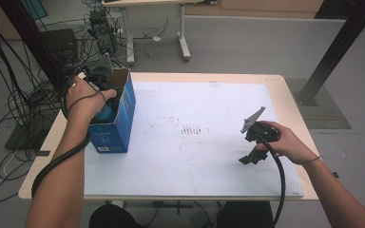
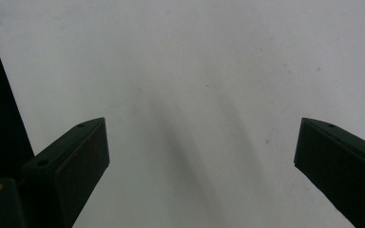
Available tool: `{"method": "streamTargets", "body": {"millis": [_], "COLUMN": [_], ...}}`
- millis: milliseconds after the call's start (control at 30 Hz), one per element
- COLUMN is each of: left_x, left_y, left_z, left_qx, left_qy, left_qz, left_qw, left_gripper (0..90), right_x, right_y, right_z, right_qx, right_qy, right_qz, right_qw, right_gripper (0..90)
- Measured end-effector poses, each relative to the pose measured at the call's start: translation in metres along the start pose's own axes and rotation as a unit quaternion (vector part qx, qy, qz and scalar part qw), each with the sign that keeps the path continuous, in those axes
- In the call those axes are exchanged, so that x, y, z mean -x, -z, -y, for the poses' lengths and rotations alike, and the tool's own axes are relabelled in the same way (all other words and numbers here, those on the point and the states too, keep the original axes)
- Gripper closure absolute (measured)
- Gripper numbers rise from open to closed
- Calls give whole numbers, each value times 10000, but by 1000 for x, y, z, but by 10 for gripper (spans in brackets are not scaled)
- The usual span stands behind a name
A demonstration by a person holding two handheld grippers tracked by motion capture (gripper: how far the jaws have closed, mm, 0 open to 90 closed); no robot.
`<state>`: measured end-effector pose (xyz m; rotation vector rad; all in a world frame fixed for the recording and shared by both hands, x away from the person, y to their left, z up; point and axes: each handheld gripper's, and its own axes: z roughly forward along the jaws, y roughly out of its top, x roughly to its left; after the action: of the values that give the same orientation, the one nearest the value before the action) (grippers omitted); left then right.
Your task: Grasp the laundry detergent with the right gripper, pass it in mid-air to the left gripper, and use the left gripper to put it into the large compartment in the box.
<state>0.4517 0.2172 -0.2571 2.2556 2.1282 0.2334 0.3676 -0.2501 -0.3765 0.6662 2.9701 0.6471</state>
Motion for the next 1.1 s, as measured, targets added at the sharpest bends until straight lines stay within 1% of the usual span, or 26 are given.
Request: {"method": "streamTargets", "body": {"millis": [100,133,500,533,667,700,1100], "left_x": [0,0,1,1,3,3,1], "left_y": [-1,-1,-2,-1,-1,-2,-2], "left_z": [0,0,-2,-3,-3,-3,-3], "left_qx": [-21,-25,-39,-56,-66,-52,-72], "left_qy": [-14,16,35,5,-12,10,8], "left_qz": [-4,0,-15,-32,-43,-46,-13], "left_qw": [10000,10000,10000,10000,10000,10000,10000], "left_gripper": [376,376,375,375,375,375,374], "right_x": [0,0,1,1,1,1,2], "right_y": [-1,-1,0,0,0,0,-1], "right_z": [0,0,3,3,4,4,4], "right_qx": [-10,3,13,11,15,12,15], "right_qy": [4,-1,-42,-45,-47,-47,-60], "right_qz": [-13,-6,-1,10,10,8,10], "right_qw": [10000,10000,10000,10000,10000,10000,10000], "right_gripper": [43,42,43,43,43,43,43]}}
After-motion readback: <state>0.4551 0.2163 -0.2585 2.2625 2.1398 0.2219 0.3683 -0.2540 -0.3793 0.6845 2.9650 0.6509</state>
